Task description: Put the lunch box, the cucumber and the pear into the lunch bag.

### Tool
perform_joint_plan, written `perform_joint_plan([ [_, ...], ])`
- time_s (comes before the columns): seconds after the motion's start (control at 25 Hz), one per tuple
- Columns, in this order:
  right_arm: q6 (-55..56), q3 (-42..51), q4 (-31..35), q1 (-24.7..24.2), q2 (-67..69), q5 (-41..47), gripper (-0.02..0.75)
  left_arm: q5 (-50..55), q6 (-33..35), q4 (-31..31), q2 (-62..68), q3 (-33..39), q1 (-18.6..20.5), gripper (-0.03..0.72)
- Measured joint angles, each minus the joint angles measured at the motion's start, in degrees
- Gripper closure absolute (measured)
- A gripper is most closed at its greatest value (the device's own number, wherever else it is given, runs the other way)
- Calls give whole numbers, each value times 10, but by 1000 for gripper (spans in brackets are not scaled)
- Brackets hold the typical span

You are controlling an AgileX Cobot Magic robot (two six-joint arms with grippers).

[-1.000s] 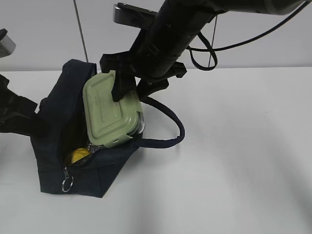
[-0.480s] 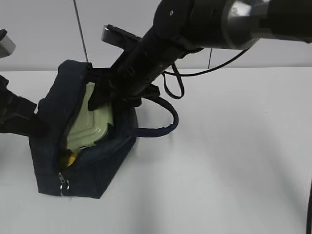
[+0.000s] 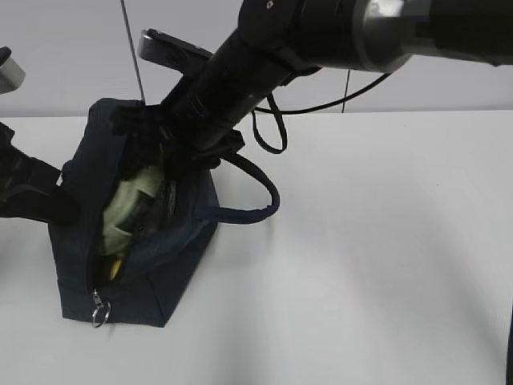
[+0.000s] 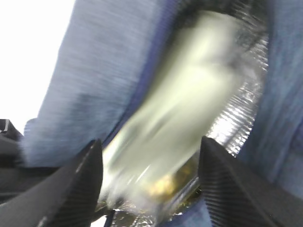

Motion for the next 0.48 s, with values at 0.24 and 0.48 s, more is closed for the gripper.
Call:
perform_joint_plan([
  [0.24,-8,-61,-13,0,0,49,238,-1,1,0,0,0,0,686],
  [0.48,12,-114,-73,-1,0,107,234,-1,1,0,0,0,0,686],
])
